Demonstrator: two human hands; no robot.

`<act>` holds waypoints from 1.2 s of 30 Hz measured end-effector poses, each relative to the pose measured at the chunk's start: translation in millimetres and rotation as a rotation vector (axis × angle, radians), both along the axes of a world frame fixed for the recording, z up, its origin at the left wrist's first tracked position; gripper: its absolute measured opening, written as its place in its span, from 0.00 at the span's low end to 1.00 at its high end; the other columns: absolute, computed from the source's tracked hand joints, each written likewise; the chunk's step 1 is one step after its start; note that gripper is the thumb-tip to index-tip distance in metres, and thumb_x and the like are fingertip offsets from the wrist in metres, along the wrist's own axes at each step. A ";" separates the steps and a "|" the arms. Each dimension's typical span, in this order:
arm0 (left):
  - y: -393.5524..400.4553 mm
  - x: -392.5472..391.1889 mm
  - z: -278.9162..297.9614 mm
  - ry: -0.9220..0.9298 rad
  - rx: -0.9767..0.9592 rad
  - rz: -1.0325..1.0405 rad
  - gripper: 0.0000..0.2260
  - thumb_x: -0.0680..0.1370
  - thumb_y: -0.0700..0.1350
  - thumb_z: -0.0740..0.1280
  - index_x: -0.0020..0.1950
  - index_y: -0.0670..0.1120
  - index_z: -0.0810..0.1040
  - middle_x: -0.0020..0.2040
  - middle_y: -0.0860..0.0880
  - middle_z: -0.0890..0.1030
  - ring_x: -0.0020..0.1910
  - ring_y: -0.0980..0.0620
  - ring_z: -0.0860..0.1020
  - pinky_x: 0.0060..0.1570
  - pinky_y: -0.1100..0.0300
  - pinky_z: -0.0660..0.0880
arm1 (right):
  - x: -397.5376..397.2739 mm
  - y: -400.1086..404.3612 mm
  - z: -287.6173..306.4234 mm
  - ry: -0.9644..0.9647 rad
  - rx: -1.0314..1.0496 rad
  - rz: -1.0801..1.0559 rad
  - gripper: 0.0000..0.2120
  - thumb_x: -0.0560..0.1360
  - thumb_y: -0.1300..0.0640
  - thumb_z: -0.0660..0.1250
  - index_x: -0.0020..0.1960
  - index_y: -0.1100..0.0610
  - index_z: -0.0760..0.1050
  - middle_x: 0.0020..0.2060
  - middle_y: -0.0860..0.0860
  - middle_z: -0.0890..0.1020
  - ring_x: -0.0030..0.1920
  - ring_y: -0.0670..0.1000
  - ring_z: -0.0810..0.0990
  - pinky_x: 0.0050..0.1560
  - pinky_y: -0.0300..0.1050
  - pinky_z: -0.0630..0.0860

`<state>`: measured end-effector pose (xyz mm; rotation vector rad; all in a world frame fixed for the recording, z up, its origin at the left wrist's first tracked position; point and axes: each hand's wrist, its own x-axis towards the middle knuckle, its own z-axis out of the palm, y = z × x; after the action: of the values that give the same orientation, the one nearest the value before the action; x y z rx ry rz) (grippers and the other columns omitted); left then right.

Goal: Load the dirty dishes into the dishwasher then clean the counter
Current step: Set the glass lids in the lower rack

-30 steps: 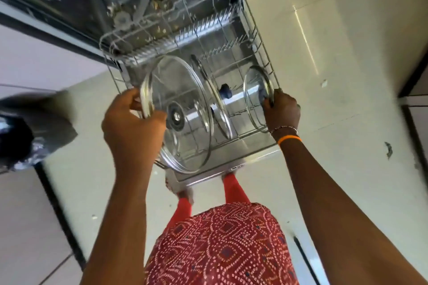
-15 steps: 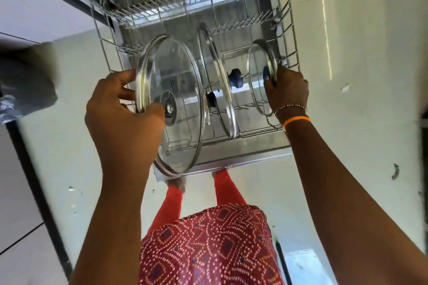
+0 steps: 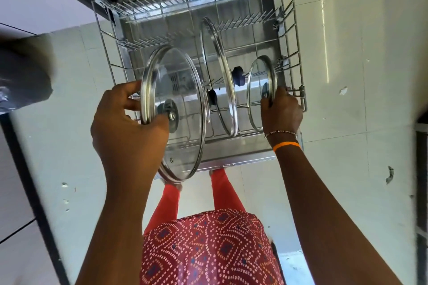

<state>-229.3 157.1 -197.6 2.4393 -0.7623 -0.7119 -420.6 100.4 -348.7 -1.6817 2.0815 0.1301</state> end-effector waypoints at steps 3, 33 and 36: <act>3.8 -0.9 -1.0 -0.003 0.001 -0.011 0.22 0.68 0.38 0.73 0.60 0.51 0.76 0.49 0.51 0.78 0.41 0.46 0.79 0.41 0.48 0.80 | -0.5 0.8 -5.7 0.006 -0.013 -0.044 0.14 0.79 0.53 0.58 0.54 0.63 0.72 0.50 0.62 0.80 0.50 0.63 0.78 0.45 0.49 0.71; 28.0 32.5 -12.8 -0.058 -0.008 -0.192 0.20 0.70 0.31 0.69 0.60 0.47 0.78 0.50 0.48 0.78 0.45 0.46 0.77 0.43 0.50 0.79 | 4.1 3.3 22.7 -0.445 -0.441 -0.201 0.16 0.77 0.55 0.61 0.62 0.62 0.70 0.45 0.52 0.72 0.48 0.58 0.76 0.48 0.41 0.70; 30.7 44.8 -11.6 -0.076 -0.038 -0.322 0.18 0.70 0.29 0.69 0.56 0.44 0.81 0.44 0.52 0.75 0.43 0.49 0.76 0.38 0.62 0.74 | 31.3 26.8 71.1 -0.545 -0.556 0.172 0.18 0.75 0.49 0.63 0.58 0.60 0.72 0.45 0.57 0.77 0.47 0.51 0.72 0.51 0.37 0.68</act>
<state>-184.5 187.8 -209.1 2.3456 -1.2061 -0.7161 -389.4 127.2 -277.6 -1.9158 1.6337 -0.8308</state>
